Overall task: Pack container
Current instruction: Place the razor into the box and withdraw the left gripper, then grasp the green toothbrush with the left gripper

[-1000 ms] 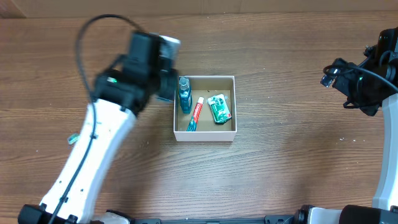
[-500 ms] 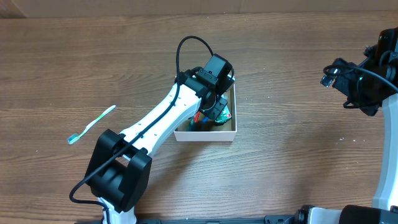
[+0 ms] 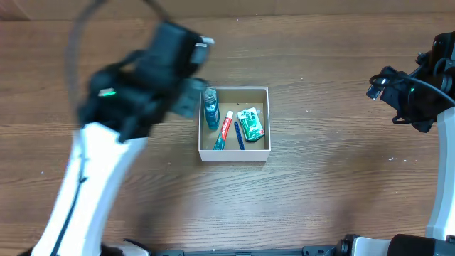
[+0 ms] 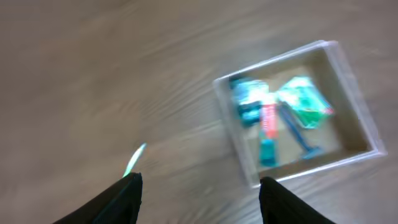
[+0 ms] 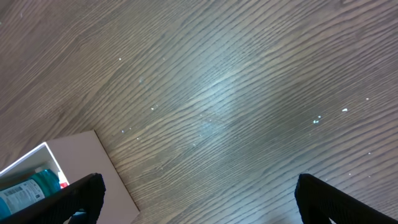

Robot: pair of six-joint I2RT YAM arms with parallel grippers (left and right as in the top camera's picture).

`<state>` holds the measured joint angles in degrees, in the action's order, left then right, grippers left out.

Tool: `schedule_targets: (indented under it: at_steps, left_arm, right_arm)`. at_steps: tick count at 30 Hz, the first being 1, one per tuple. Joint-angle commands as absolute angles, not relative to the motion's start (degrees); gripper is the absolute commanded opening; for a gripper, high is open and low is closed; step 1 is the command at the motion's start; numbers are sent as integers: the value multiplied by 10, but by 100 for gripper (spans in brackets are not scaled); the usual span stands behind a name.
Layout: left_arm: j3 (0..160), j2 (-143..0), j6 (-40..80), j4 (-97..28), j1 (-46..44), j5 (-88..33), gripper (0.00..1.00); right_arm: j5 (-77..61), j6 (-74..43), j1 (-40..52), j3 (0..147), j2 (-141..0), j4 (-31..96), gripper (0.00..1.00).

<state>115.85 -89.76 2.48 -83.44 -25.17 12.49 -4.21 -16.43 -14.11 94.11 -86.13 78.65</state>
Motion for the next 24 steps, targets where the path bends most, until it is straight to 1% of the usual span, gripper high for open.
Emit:
schedule_targets:
  at_steps: [1, 3, 5, 7, 8, 10, 11, 13, 17, 24]
  left_arm:
    - [1147, -900, 53, -872, -105, 140, 65]
    - [1089, -904, 51, -855, -16, 114, 68]
    - [1035, -908, 42, -833, 28, 87, 70]
    - [939, -912, 42, -780, 76, 79, 75]
    - [860, -920, 31, -722, 105, 79, 79]
    - [796, -938, 11, -671, 124, 79, 91]
    - [775, -950, -3, -651, 131, 79, 95]
    - [746, -991, -25, -617, 145, 79, 97]
    - [745, -1065, -29, -582, 163, 78, 97]
    - [745, -1129, -80, -516, 165, 29, 97]
  right_arm:
    - [-40, -160, -140, 944, -850, 785, 100]
    - [-40, -160, -140, 944, -850, 785, 100]
    - [-40, -160, -140, 944, -850, 785, 100]
    - [-40, -160, -140, 944, -850, 785, 100]
    - [-40, -160, -140, 944, -850, 785, 100]
    - [-40, -160, -140, 944, -850, 785, 100]
    - [-40, -160, -140, 944, -850, 785, 100]
    - [-40, -160, -140, 944, -850, 785, 100]
    - [-40, -160, -140, 944, -850, 785, 100]
    - [-40, -160, -140, 944, -850, 785, 100]
